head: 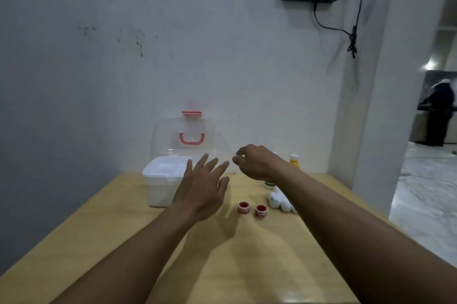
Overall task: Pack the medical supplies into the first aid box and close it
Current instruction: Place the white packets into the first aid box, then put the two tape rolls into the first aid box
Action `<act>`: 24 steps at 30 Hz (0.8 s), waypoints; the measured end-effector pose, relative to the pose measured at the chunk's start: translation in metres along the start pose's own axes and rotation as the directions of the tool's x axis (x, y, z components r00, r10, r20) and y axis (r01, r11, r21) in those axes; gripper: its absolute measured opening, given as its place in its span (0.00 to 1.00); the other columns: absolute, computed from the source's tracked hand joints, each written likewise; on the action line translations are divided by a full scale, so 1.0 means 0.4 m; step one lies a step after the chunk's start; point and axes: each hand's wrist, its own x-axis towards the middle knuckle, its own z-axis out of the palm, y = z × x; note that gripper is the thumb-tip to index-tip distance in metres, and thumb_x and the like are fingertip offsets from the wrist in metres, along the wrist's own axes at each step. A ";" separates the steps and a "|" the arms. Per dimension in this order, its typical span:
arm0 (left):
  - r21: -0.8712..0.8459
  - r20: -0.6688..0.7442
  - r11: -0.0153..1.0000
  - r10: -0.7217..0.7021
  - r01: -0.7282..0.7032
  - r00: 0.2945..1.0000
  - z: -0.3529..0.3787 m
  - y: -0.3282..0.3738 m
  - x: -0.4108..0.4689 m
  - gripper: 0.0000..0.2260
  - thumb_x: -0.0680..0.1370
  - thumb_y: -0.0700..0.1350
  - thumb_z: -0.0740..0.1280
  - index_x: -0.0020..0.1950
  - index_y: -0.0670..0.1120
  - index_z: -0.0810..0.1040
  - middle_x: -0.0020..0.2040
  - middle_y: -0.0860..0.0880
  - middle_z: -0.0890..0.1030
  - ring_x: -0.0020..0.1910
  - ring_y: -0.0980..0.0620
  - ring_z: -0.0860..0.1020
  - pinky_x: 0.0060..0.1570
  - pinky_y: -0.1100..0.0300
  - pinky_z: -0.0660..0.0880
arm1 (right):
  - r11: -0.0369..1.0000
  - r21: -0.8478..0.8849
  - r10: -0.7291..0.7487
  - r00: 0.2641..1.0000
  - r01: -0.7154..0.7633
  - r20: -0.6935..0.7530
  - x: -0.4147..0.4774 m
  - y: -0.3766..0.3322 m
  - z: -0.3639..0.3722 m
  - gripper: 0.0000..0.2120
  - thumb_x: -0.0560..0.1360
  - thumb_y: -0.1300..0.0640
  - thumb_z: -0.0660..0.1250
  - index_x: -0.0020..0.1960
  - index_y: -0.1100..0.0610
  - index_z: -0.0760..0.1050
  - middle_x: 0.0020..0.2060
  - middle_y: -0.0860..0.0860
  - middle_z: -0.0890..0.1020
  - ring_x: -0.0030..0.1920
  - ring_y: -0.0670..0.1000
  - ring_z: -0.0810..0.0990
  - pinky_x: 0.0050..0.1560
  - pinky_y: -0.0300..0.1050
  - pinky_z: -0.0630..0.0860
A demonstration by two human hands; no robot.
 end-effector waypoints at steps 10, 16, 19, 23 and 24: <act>0.021 0.043 0.996 0.082 -0.083 0.996 0.081 0.099 -0.062 0.22 0.81 0.55 0.56 0.75 0.54 0.66 0.73 0.50 0.71 0.72 0.48 0.64 0.68 0.50 0.64 | 0.995 -0.066 0.074 0.997 -0.072 0.030 -0.109 0.138 0.073 0.26 0.79 0.47 0.64 0.74 0.54 0.66 0.69 0.54 0.74 0.66 0.56 0.74 0.60 0.50 0.72; 0.043 0.143 0.999 0.014 -0.020 0.990 0.118 0.113 -0.069 0.22 0.82 0.55 0.53 0.75 0.52 0.66 0.68 0.51 0.75 0.66 0.47 0.68 0.62 0.50 0.68 | 0.979 -0.203 0.034 0.998 -0.021 0.059 -0.135 0.162 0.135 0.23 0.78 0.48 0.64 0.71 0.56 0.71 0.65 0.54 0.77 0.65 0.56 0.74 0.63 0.50 0.71; 0.076 0.185 0.997 -0.021 0.007 0.983 0.124 0.121 -0.063 0.22 0.81 0.55 0.54 0.74 0.50 0.67 0.66 0.49 0.77 0.64 0.45 0.70 0.59 0.49 0.67 | 0.964 -0.264 0.039 0.998 -0.025 0.048 -0.126 0.175 0.164 0.21 0.78 0.45 0.63 0.63 0.58 0.77 0.60 0.55 0.80 0.62 0.57 0.74 0.57 0.51 0.71; 0.115 0.214 0.993 -0.060 0.036 0.975 0.131 0.129 -0.047 0.19 0.81 0.55 0.53 0.68 0.50 0.71 0.61 0.48 0.79 0.61 0.45 0.72 0.56 0.49 0.68 | 0.975 -0.216 0.069 0.995 -0.053 0.072 -0.122 0.184 0.181 0.20 0.79 0.45 0.61 0.55 0.60 0.80 0.47 0.56 0.80 0.50 0.52 0.74 0.47 0.45 0.69; 0.116 0.216 0.992 -0.068 0.043 0.974 0.132 0.131 -0.044 0.18 0.81 0.55 0.54 0.65 0.50 0.73 0.60 0.48 0.79 0.60 0.45 0.72 0.55 0.50 0.67 | 0.977 -0.203 0.082 0.994 -0.066 0.070 -0.120 0.187 0.183 0.20 0.80 0.45 0.61 0.53 0.60 0.80 0.45 0.55 0.79 0.49 0.52 0.72 0.46 0.45 0.68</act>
